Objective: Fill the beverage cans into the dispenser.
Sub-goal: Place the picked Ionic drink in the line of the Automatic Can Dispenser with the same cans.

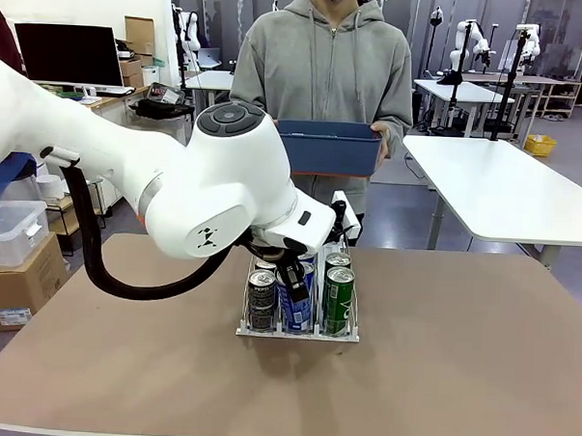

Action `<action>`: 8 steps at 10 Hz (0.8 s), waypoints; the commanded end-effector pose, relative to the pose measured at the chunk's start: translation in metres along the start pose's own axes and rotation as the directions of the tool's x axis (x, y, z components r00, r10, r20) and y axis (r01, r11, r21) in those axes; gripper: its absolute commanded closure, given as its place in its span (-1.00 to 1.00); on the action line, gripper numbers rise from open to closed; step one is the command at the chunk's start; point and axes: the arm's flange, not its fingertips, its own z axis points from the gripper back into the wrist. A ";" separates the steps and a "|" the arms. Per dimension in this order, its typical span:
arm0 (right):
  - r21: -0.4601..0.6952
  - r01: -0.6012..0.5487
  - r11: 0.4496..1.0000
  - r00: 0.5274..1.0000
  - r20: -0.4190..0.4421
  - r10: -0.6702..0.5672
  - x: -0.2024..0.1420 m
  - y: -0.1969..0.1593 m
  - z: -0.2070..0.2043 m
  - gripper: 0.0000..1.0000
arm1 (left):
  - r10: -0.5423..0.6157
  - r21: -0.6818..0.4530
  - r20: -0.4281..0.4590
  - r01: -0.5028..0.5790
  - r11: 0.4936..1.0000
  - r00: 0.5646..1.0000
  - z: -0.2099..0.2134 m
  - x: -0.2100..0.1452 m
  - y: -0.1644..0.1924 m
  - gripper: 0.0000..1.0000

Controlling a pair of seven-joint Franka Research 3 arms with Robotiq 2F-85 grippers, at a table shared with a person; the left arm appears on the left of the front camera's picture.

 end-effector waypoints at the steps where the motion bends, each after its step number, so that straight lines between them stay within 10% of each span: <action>1: 0.007 -0.004 1.000 1.000 0.006 0.004 -0.001 0.001 0.000 -1.00 | 0.038 0.070 0.030 -0.040 0.997 0.999 -0.013 0.010 0.015 -0.15; 8: 0.007 -0.004 1.000 1.000 0.006 0.004 -0.001 0.001 0.000 -1.00 | 0.125 0.103 -0.018 -0.123 0.987 0.992 -0.034 0.023 0.038 -0.15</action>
